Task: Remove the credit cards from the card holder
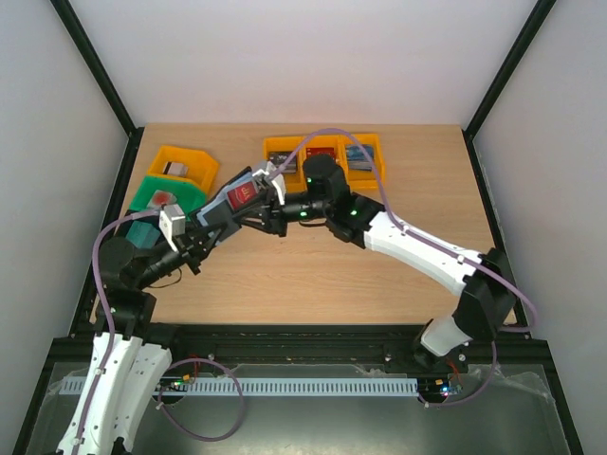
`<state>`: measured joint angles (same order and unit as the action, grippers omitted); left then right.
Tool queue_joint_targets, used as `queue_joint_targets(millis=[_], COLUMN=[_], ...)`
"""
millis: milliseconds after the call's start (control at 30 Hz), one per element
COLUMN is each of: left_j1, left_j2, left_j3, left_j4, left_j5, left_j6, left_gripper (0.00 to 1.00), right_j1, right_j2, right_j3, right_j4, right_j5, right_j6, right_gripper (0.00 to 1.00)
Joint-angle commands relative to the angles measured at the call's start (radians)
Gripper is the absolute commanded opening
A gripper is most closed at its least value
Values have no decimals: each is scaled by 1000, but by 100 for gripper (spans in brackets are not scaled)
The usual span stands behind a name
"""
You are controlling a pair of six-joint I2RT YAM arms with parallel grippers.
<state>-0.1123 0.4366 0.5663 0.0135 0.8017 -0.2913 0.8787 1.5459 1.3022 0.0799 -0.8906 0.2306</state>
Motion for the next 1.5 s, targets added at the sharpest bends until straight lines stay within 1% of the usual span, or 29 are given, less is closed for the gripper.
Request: queue_joint_targets(millis=[0, 100, 167, 367, 500, 533, 733, 767, 833, 900, 967, 1100, 1133, 1300, 1400, 1467], left_j1=[-3, -3, -3, -2, -3, -5, -15, -15, -16, -17, -17, -17, -16, -15, -16, -15], left_j2=[-2, -2, -4, -2, -2, -1, 1, 1, -1, -3, -4, -10, -11, -16, -16, -18], left_j3=[-24, -17, -16, -14, -16, -18, -34, -33, -34, -35, -38, -41, -43, -62, -70, -69], left_j4=[232, 233, 241, 254, 249, 249, 270, 274, 273, 270, 266, 252, 252, 302, 320, 312], left_j5=[231, 281, 301, 299, 323, 329, 339, 339, 340, 339, 333, 323, 321, 313, 314, 307], left_j6=[-130, -98, -86, -75, -64, -60, -74, -76, -77, -78, -84, -90, -97, -164, -183, -183], left_gripper=[2, 2, 2, 2, 2, 2, 2, 2, 2, 2, 3, 12, 13, 14, 11, 14], right_j1=[-9, -21, -24, -15, 2, 6, 22, 22, 23, 22, 18, -18, -26, -44, -46, -52], right_j2=[-76, -104, -113, -86, -81, -79, -60, -58, -64, -78, -93, -116, -122, -141, -148, -153], right_j3=[3, 4, 10, 35, 34, 34, 48, 51, 48, 39, 30, 1, -13, -26, -30, -30], right_j4=[-66, -102, -116, -133, -132, -125, -91, -92, -80, -66, -59, -27, -12, -5, -1, -16], right_j5=[-71, -74, -73, -112, -99, -105, -152, -166, -202, -217, -211, -197, -192, -188, -189, -182], right_j6=[-110, -148, -162, -152, -162, -158, -151, -153, -155, -154, -156, -119, -107, -99, -99, -109], right_gripper=[22, 21, 16, 13, 6, 5, 8, 7, 2, 2, 2, 2, 2, 2, 2, 2])
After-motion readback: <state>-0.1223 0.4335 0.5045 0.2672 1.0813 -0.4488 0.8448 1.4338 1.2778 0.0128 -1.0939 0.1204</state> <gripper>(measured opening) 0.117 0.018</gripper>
